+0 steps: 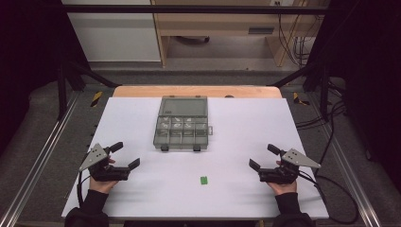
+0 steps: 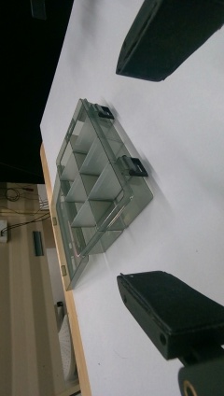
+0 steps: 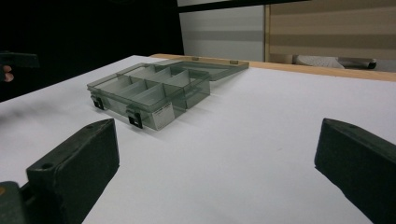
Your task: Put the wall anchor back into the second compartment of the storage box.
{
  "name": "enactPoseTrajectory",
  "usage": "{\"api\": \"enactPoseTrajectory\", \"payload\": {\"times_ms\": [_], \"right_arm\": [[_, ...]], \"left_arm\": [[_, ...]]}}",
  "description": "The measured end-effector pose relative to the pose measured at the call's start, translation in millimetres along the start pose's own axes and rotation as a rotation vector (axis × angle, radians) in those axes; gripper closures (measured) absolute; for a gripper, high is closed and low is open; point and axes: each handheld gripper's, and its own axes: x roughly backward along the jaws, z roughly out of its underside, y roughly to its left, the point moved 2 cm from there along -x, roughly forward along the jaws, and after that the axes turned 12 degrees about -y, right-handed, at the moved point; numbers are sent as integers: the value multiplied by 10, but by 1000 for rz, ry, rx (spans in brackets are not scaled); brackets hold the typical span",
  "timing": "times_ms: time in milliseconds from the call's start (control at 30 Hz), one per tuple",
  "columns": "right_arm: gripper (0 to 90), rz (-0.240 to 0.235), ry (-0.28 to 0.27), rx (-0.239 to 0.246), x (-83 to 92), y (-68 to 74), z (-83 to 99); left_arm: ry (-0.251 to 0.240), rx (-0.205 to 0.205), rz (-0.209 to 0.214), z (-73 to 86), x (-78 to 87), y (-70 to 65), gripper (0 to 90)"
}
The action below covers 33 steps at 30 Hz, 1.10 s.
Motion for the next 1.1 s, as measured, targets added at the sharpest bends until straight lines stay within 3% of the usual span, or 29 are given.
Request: {"api": "enactPoseTrajectory", "payload": {"times_ms": [167, 367, 567, 833, 1100], "right_arm": [[4, -4, 0, 7, 13, -4, -29], [6, -5, 36, 58, -20, 60, -87], [7, -6, 62, 59, -100, 156, -161], [16, -19, 111, 52, -273, 397, -269], [26, -62, 168, 62, -491, 720, -242]], "left_arm": [[5, -3, -3, 4, -5, -2, 16], [8, -4, -1, 7, -2, -8, 15], [12, -5, -5, 10, -3, -7, 15], [19, -1, -14, 15, -8, 1, 14], [22, 2, -28, 15, -6, 15, 9]]}}
